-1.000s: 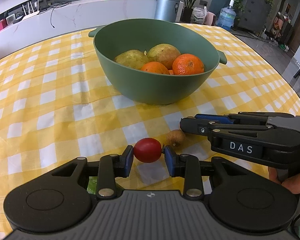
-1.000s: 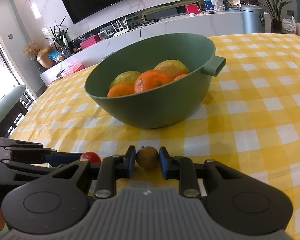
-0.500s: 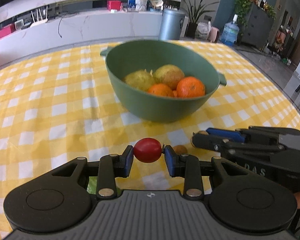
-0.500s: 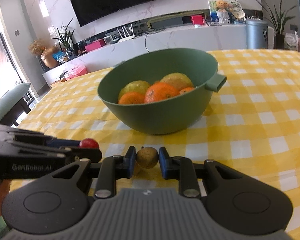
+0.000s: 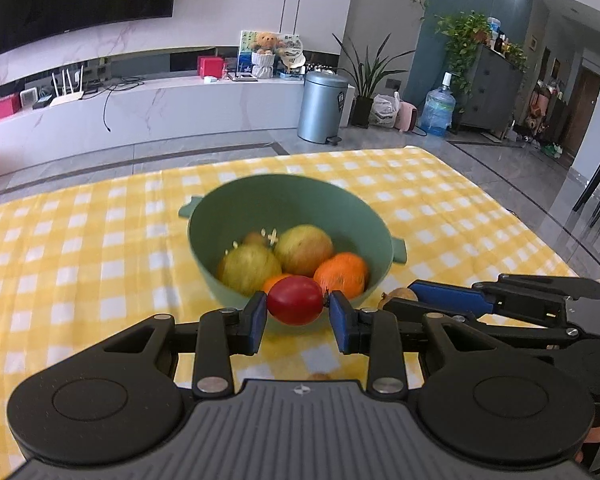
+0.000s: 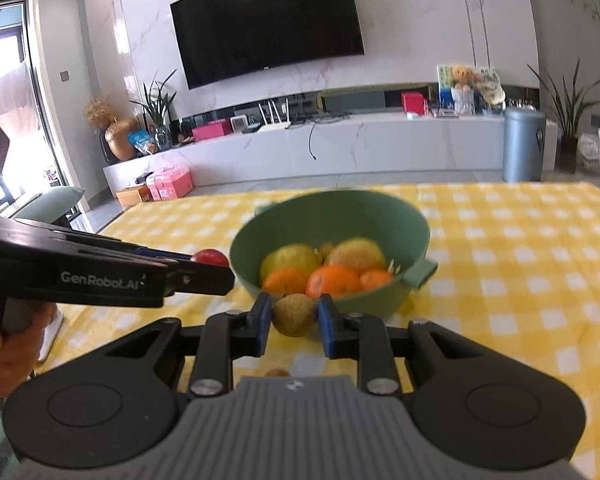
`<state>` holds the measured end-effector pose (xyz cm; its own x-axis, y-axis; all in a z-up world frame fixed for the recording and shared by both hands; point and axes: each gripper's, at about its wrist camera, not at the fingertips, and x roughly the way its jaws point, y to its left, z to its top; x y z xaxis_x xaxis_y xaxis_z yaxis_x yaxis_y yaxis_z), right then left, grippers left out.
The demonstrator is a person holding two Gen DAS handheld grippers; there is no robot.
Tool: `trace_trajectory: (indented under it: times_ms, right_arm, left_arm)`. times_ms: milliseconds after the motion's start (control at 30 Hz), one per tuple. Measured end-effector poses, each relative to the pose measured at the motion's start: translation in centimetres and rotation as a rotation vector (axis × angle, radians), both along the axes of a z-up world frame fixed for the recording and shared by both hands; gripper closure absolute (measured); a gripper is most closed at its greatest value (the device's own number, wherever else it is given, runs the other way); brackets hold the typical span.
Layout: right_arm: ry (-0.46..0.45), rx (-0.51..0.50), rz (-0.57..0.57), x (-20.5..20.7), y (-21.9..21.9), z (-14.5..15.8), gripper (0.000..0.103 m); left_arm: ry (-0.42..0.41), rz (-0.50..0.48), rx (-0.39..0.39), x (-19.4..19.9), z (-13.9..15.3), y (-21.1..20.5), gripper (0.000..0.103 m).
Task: Organize fruits
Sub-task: 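Carry the tomato and longan over the colander with the left and right grippers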
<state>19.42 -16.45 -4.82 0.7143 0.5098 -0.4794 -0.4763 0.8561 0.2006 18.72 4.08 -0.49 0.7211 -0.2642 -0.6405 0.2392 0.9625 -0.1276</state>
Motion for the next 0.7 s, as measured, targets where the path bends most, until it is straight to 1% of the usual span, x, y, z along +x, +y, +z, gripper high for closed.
trace_trajectory:
  times_ms: [200, 333, 467, 600, 700]
  right_arm:
    - [-0.032, -0.026, 0.009, 2.3, 0.1, 1.5, 0.082]
    - [-0.031, -0.045, 0.018, 4.5, 0.5, 1.8, 0.082]
    - [-0.014, -0.055, 0.027, 6.9, 1.0, 1.9, 0.082]
    - [0.013, -0.074, 0.035, 9.4, 1.5, 1.7, 0.082]
    - [0.04, -0.077, 0.042, 11.1, 2.0, 1.3, 0.082]
  left_arm:
    - [0.001, 0.002, 0.006, 2.9, 0.5, -0.2, 0.065]
    - [0.01, -0.002, 0.017, 5.3, 0.5, -0.1, 0.065]
    - [0.022, -0.008, 0.033, 7.0, -0.2, 0.3, 0.065]
    - [0.02, -0.016, 0.09, 8.1, -1.0, 0.6, 0.065]
    - [0.018, -0.047, 0.103, 8.7, -1.5, 0.8, 0.065]
